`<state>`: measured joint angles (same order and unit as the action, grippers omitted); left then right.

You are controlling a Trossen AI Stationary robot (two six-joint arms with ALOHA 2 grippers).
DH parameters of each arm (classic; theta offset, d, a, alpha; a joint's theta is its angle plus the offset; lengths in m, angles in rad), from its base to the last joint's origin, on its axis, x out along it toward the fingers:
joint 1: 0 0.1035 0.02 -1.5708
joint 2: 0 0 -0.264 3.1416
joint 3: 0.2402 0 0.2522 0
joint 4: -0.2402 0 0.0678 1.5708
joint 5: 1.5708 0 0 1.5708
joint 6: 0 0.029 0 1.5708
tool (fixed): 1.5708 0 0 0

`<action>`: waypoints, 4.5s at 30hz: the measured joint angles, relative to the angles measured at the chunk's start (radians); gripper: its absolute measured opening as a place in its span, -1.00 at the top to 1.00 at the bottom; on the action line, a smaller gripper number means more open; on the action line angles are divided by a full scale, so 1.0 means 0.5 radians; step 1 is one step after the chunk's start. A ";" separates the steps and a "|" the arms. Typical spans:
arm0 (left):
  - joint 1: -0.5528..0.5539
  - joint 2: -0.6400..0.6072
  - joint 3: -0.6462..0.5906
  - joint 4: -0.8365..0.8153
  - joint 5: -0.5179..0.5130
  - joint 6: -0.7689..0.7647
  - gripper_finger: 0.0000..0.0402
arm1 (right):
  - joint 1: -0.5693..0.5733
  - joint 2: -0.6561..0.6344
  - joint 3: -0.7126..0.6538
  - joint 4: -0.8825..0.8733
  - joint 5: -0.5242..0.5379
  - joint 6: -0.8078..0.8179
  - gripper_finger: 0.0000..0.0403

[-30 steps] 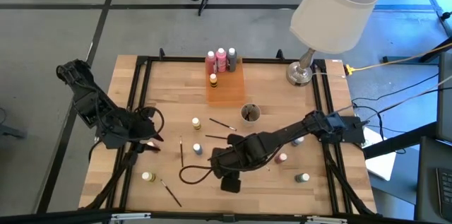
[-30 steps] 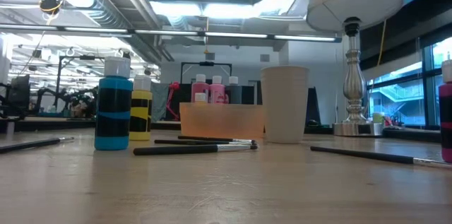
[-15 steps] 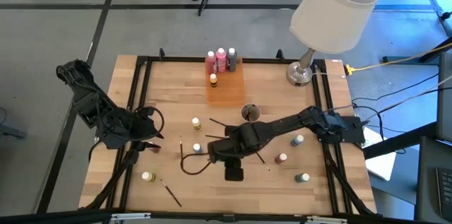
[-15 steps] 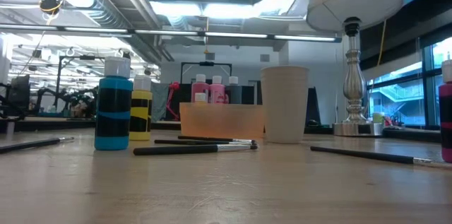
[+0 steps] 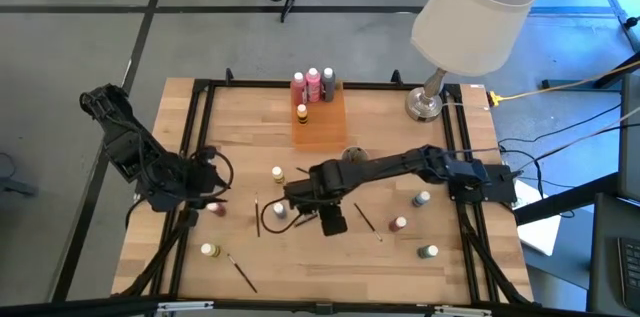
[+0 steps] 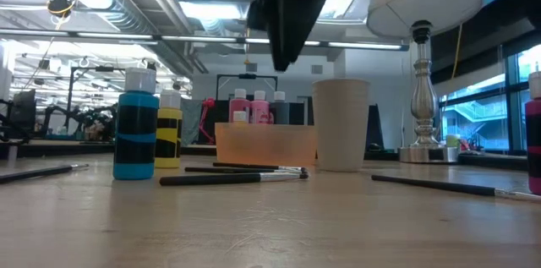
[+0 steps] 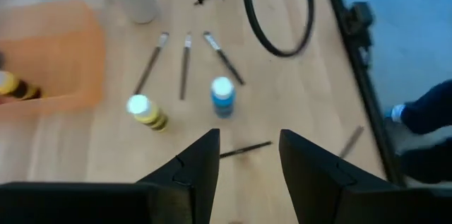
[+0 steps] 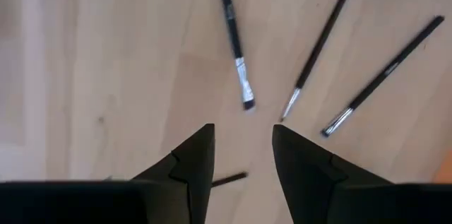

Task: Pick & Place Paint Supplies
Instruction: Put the black paint brush into the light brown cup

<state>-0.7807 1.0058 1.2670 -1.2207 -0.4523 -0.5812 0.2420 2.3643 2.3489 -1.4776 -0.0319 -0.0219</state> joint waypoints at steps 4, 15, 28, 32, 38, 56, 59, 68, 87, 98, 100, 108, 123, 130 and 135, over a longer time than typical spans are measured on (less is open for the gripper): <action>0.000 0.000 0.000 0.047 -0.207 -0.107 0.29 | -0.027 0.010 -0.022 -0.025 0.005 -0.179 0.28; -0.002 0.001 0.000 0.100 -0.759 -0.669 0.29 | -0.020 0.013 -0.188 -0.189 -0.094 -0.808 0.28; -0.002 0.049 -0.001 0.100 -0.933 -0.939 0.29 | -0.007 0.013 -0.357 -0.129 -0.085 -0.812 0.27; -0.002 0.051 0.000 0.100 -0.934 -0.936 0.29 | -0.014 0.013 -0.357 -0.002 -0.077 -0.734 0.27; -0.035 0.051 0.000 0.100 -0.885 -0.959 0.29 | -0.010 0.013 -0.357 0.143 0.024 -0.707 0.27; -0.117 0.051 0.000 0.101 -0.902 -1.005 0.29 | 0.002 0.022 -0.467 0.325 0.040 -0.742 0.28; -0.117 0.051 -0.001 0.100 -0.902 -1.017 0.29 | 0.005 0.026 -0.533 0.326 0.040 -0.740 0.28; -0.117 0.051 0.000 0.100 -0.903 -1.015 0.29 | 0.012 0.026 -0.603 0.430 0.037 -0.705 0.28; -0.117 0.051 0.000 0.100 -0.903 -1.064 0.29 | 0.012 0.025 -0.755 0.545 0.011 -0.710 0.28; -0.117 0.051 0.000 0.100 -0.941 -1.048 0.29 | 0.012 0.026 -0.783 0.619 0.071 -0.703 0.28; -0.117 0.051 -0.001 0.100 -0.941 -1.048 0.29 | 0.012 0.026 -0.783 0.619 0.072 -0.703 0.28; -0.117 0.051 0.000 0.100 -0.938 -1.070 0.29 | 0.002 0.026 -0.784 0.627 0.003 -0.684 0.28; -0.117 0.051 0.000 0.100 -0.932 -1.070 0.29 | 0.000 0.000 -0.964 0.766 -0.004 -0.600 0.27; -0.117 0.051 0.000 0.100 -0.932 -1.071 0.29 | -0.001 0.001 -0.964 0.759 -0.006 -0.600 0.28; -0.117 0.051 0.000 0.100 -0.932 -1.081 0.29 | -0.012 0.001 -0.964 0.749 -0.012 -0.563 0.39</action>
<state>-0.8391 1.0313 1.2669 -1.1706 -0.9184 -1.1214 0.2361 2.3646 1.8668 -1.1032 -0.0380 -0.3034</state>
